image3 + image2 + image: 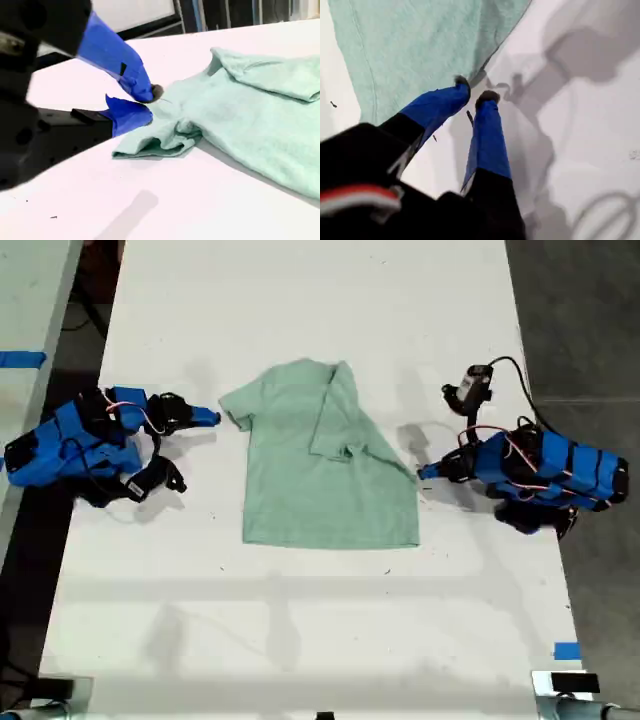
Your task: Fold t shirt
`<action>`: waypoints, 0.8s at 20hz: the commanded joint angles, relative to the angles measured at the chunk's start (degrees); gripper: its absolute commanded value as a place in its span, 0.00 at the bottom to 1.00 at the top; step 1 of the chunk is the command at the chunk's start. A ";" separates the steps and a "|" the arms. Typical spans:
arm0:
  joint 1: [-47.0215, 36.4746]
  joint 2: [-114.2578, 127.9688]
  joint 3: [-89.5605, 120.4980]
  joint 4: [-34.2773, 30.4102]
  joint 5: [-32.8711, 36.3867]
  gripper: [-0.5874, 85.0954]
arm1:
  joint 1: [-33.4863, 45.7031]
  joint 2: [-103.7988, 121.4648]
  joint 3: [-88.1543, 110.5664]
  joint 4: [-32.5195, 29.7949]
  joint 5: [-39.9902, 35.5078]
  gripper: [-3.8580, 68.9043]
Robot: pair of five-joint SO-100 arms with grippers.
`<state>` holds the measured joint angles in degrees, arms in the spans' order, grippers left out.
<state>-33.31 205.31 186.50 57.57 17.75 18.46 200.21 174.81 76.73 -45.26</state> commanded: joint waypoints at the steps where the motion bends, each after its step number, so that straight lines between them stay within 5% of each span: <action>1: 0.62 0.26 2.37 0.09 -0.18 0.04 | -0.44 0.62 3.08 0.09 -0.70 0.14; 13: 1.32 0.26 2.37 -0.35 -1.58 0.05 | -0.44 0.62 3.08 0.09 -0.70 0.14; 16: 13.89 0.70 2.37 -1.14 -25.22 0.09 | -0.35 0.62 3.08 0.09 -0.26 0.13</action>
<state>-26.02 205.40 186.50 57.48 7.47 18.46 200.21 174.81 76.73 -45.26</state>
